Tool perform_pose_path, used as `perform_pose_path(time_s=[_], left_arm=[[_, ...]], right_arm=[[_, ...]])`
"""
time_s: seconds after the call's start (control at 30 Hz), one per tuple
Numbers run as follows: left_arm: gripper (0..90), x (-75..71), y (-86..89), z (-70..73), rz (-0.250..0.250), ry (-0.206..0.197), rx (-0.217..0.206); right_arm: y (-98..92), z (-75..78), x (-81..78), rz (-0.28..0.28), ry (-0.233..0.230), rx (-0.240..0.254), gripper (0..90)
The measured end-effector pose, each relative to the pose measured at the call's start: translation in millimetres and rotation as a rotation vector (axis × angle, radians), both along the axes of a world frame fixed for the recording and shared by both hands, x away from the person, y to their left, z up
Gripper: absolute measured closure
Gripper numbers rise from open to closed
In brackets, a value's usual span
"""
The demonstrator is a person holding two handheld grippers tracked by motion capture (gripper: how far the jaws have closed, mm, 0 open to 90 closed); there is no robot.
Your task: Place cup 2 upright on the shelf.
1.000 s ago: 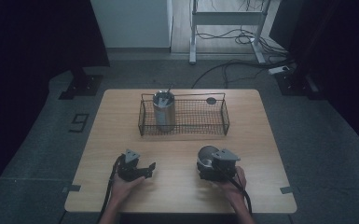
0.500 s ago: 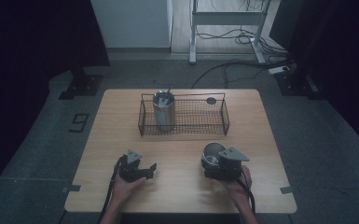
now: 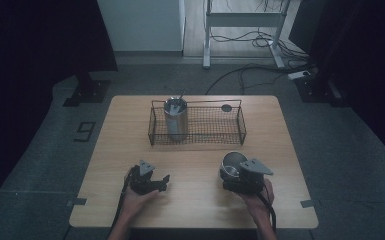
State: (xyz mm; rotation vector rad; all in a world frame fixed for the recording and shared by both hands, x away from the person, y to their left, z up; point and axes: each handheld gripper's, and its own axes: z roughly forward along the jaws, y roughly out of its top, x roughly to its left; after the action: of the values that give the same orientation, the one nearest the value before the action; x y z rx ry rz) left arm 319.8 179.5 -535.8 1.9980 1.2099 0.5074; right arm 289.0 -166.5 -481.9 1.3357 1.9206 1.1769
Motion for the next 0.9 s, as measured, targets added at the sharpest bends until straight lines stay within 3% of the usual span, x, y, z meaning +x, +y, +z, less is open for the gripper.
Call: perform_pose_path(time_s=[0.53,0.67,0.9], left_arm=[[12.9,-0.3,4.4,4.8,0.002,0.004,-0.022],[12.9,-1.8,1.7,3.4,-0.012,0.01,-0.005],[12.9,-4.4,1.6,7.1,-0.02,0.005,-0.02]], right_arm=[[2.8,33.1,13.7,-0.032,-0.01,-0.006,7.4],[1.6,42.4,21.2,-0.048,-0.005,-0.001,7.4],[3.4,56.6,36.2,-0.043,-0.026,-0.002,7.4]])
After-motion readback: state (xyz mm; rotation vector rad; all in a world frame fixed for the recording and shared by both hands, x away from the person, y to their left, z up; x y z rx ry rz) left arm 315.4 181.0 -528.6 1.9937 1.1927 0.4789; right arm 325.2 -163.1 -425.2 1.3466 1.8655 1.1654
